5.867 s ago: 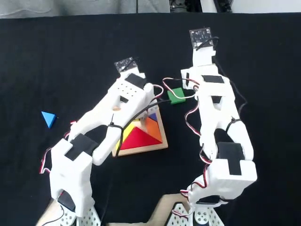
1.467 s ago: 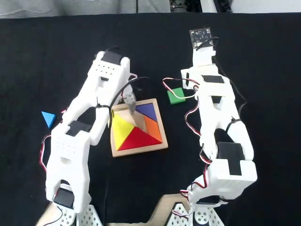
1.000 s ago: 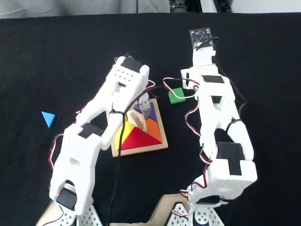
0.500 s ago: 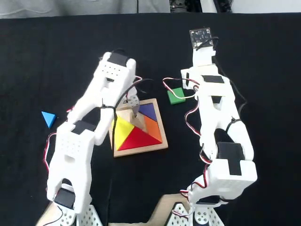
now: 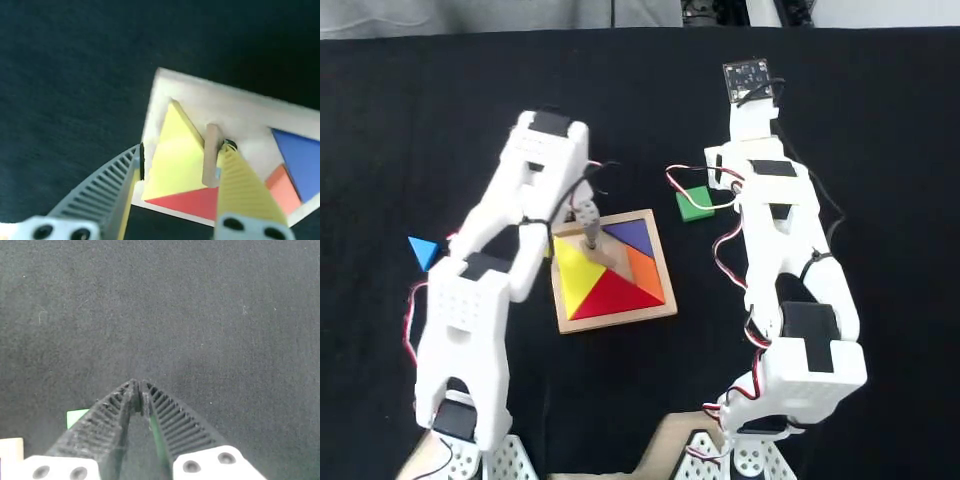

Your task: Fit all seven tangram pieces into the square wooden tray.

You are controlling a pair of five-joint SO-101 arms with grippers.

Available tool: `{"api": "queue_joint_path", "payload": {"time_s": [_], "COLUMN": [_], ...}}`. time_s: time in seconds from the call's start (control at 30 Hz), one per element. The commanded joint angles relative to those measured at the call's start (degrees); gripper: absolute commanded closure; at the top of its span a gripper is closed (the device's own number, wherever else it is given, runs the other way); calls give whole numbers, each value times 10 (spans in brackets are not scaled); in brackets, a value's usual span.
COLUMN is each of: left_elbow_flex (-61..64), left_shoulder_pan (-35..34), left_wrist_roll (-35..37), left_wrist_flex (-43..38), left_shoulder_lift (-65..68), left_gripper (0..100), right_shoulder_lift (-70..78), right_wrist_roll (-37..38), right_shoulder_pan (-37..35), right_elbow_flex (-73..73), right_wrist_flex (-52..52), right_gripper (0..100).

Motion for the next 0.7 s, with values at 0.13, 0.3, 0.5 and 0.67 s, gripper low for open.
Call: {"api": "queue_joint_path", "payload": {"time_s": [0.13, 0.3, 0.5, 0.67], "left_elbow_flex": [37, 51, 76, 88], "left_shoulder_pan": [-23, -24, -43, -38], "left_wrist_roll": [0, 0, -1, -1], "left_wrist_flex": [7, 6, -4, -40], "left_shoulder_lift": [-107, -125, -121, -84], "left_gripper": [755, 755, 755, 755], "right_shoulder_lift": [-1, -1, -1, -1], "right_wrist_roll": [-4, -4, -4, -4], "right_shoulder_pan": [-6, -6, -6, -6], "right_elbow_flex": [-3, -3, -3, -3], "right_wrist_flex": [-10, -10, -10, -10], "right_gripper": [987, 987, 987, 987]}}
